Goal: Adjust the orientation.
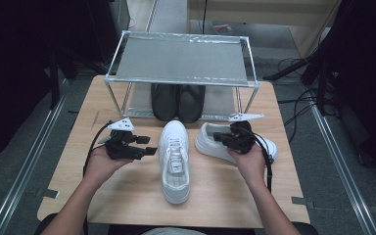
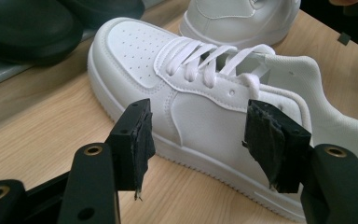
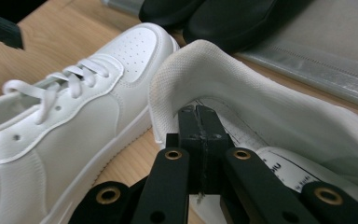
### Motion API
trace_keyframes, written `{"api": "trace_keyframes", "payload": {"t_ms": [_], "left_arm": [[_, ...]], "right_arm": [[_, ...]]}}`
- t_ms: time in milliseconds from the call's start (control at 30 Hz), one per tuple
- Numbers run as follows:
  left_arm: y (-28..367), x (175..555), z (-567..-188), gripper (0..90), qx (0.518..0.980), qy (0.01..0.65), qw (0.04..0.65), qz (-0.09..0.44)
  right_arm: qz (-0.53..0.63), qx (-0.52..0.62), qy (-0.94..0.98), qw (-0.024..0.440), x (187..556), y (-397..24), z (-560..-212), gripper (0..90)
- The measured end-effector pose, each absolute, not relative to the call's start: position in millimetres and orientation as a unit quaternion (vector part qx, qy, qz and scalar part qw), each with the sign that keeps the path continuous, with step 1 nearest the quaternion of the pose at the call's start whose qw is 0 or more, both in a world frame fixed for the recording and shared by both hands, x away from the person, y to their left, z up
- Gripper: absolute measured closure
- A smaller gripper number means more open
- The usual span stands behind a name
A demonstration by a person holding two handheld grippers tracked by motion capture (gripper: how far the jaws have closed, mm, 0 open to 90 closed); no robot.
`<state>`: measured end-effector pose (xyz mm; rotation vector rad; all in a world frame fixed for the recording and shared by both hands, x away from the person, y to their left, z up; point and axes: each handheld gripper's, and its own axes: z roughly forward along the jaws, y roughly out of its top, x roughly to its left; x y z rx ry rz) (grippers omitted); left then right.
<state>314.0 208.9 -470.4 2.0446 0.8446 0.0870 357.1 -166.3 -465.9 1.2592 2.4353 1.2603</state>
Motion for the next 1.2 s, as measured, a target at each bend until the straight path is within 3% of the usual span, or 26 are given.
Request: {"api": "trace_keyframes", "payload": {"t_ms": [633, 1200], "left_arm": [[216, 315, -470, 40.8, 0.817, 0.35, 0.457, 0.042], [212, 327, -468, 40.2, 0.815, 0.348, 0.461, 0.038]], "right_arm": [[0.401, 0.401, 0.822, 0.056, 355, -158, -478, 90.0], [0.41, 0.398, 0.821, 0.011, 332, -163, -481, 90.0]]}}
